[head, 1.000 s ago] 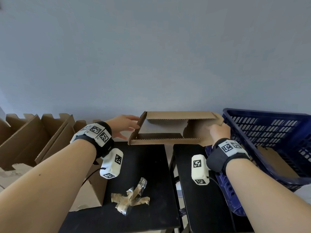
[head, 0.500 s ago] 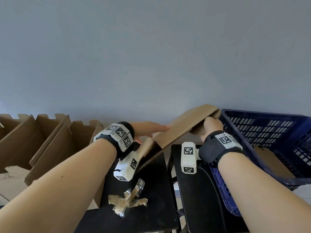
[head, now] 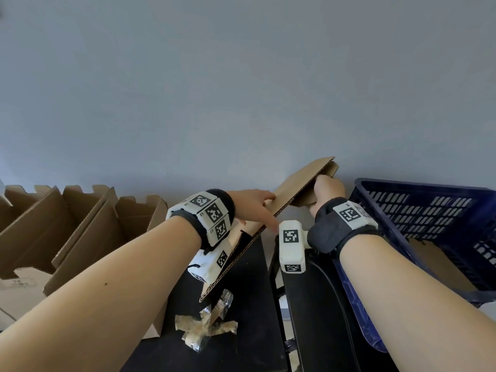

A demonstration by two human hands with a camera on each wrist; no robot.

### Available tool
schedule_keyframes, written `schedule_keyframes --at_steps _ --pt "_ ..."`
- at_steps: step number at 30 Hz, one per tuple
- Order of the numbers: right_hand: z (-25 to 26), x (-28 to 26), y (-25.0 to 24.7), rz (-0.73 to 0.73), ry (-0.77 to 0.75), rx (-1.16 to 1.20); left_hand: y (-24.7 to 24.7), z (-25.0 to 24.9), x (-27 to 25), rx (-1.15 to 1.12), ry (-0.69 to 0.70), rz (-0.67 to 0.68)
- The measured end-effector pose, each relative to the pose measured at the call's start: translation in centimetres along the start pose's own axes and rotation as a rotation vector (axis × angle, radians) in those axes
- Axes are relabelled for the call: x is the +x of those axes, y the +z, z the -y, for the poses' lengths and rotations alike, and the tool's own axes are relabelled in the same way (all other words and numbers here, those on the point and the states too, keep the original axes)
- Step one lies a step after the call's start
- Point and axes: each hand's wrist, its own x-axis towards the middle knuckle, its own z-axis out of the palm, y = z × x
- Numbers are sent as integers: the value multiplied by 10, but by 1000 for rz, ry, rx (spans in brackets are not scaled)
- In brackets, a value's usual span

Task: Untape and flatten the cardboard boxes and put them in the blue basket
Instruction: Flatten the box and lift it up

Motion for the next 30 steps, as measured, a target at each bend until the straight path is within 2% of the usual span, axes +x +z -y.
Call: schedule_keyframes --at_steps 3,5,8,10,13,16,20,23,27,30 --pt "1 -4 0 54 -25 11 -2 2 -5 -32 -18 -29" --pt "4 -10 0 68 -11 70 -6 6 -9 46 -18 -90" --pt "3 -12 -2 177 -34 130 -12 13 -15 227 -20 -312" --pt "4 -15 -4 251 -82 138 -15 20 -16 235 -25 -480" --pt "5 -12 -9 225 -257 -162 -17 31 -18 165 -19 -627" --pt "1 -8 -24 160 -322 -438 -19 37 -19 47 29 -693" --pt "-9 4 -50 192 -272 -535 -26 38 -19 -89 106 -700" --pt "-13 7 -63 191 -308 -572 -29 37 -17 -124 122 -716" --pt "-15 3 -70 196 -348 -456 -29 42 -8 -166 102 -864" --pt "-13 2 -76 144 -325 -301 -25 50 -2 -296 10 -976"
